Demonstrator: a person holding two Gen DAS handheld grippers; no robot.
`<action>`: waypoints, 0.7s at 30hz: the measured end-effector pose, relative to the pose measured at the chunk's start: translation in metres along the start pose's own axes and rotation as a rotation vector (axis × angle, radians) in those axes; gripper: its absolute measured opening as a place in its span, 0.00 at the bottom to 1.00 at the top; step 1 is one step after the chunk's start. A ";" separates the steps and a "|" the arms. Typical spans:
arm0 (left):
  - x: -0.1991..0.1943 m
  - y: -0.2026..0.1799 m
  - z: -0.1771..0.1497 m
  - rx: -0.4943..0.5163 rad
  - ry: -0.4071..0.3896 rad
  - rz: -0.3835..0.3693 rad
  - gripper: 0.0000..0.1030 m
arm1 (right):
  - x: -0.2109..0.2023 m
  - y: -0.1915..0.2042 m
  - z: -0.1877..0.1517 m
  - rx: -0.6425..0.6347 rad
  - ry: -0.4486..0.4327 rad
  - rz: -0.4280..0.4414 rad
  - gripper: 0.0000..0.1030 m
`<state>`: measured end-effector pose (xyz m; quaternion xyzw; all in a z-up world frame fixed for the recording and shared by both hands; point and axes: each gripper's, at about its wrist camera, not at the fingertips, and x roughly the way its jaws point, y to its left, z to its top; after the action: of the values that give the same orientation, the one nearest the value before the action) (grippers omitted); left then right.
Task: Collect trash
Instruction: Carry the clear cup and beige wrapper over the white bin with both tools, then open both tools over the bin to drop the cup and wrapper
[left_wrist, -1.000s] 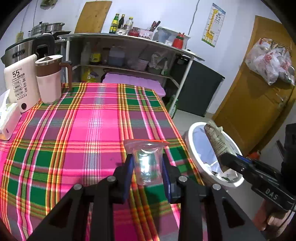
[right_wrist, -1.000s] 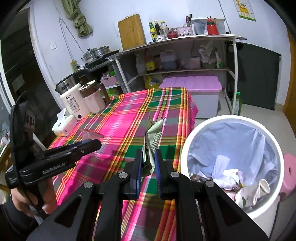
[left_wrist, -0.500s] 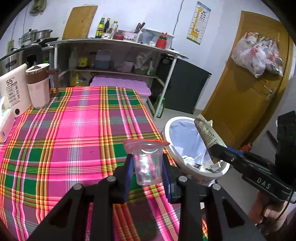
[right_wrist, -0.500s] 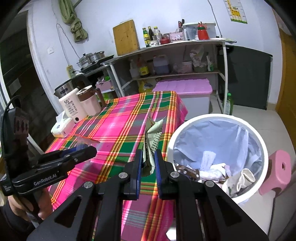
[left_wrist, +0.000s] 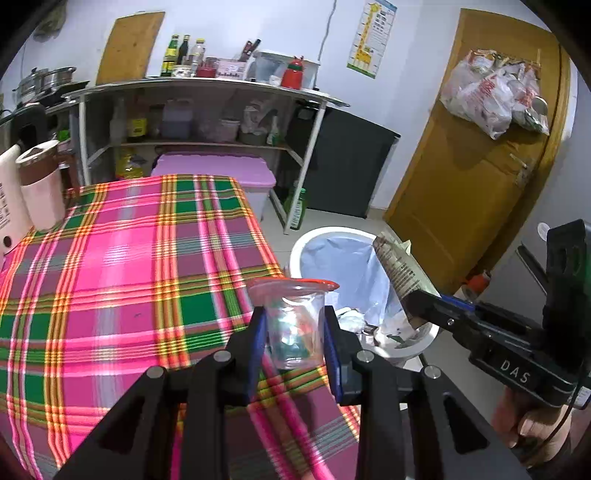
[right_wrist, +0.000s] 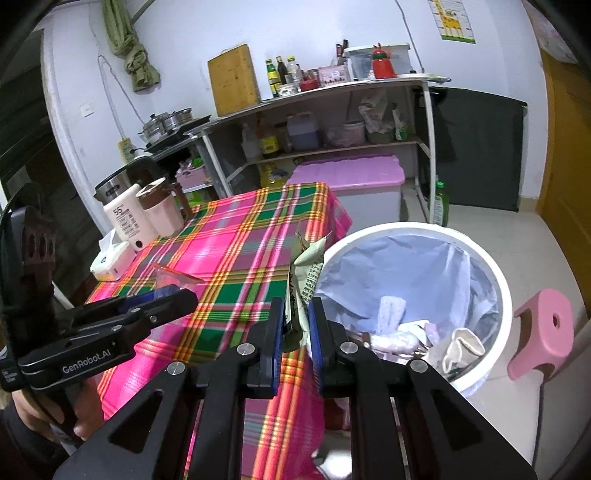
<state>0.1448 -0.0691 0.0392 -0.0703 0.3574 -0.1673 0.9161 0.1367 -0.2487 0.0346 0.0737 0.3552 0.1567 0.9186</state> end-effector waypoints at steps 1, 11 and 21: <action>0.003 -0.003 0.001 0.004 0.004 -0.005 0.30 | -0.001 -0.003 -0.001 0.005 0.000 -0.005 0.13; 0.028 -0.028 0.009 0.055 0.028 -0.049 0.30 | -0.007 -0.042 -0.002 0.068 -0.003 -0.061 0.13; 0.058 -0.049 0.012 0.091 0.076 -0.075 0.30 | -0.002 -0.069 -0.006 0.111 0.018 -0.100 0.13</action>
<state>0.1803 -0.1349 0.0235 -0.0356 0.3809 -0.2202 0.8973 0.1474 -0.3146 0.0147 0.1054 0.3747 0.0915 0.9166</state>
